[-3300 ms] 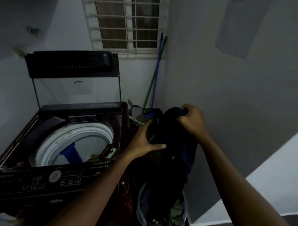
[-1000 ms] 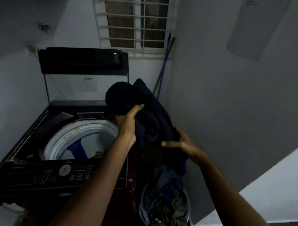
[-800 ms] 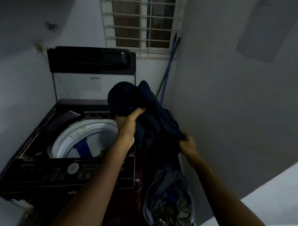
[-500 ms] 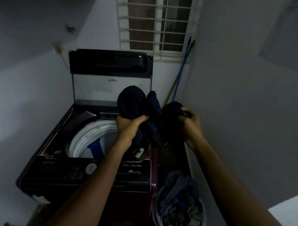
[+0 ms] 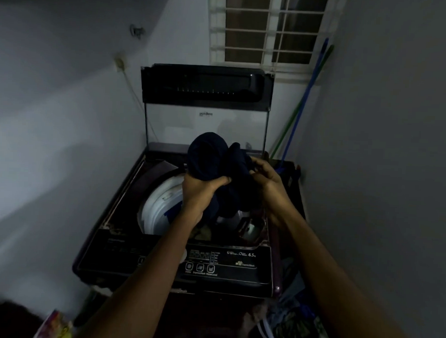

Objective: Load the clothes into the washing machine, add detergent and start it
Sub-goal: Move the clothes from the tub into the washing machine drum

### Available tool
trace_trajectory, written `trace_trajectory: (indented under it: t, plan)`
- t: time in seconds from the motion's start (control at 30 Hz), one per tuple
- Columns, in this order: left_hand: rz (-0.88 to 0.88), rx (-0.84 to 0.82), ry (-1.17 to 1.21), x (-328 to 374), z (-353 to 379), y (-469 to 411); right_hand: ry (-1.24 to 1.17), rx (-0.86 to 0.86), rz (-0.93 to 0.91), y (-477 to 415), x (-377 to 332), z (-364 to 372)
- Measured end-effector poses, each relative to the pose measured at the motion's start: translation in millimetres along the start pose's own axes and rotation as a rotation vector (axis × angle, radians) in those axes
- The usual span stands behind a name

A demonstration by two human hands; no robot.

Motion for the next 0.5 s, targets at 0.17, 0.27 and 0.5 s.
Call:
trace_trajectory:
  t: [0.17,0.27,0.5]
  plan:
    - [-0.037,0.03,-0.054,-26,-14,-26,0.016,-0.009,0.047,-29,32,8]
    - [-0.052,0.069,-0.073,-35,-23,-36,0.009,-0.014,0.075,-43,46,14]
    - [-0.07,0.055,-0.196,-59,-39,-71,0.037,0.016,0.183,-65,92,25]
Point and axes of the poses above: each hand's wrist, its own y-axis away from the middle knuckle, its own z-axis out of the palm, x = y × z, the point moved 8 cm from there along -y, towards the middle knuckle
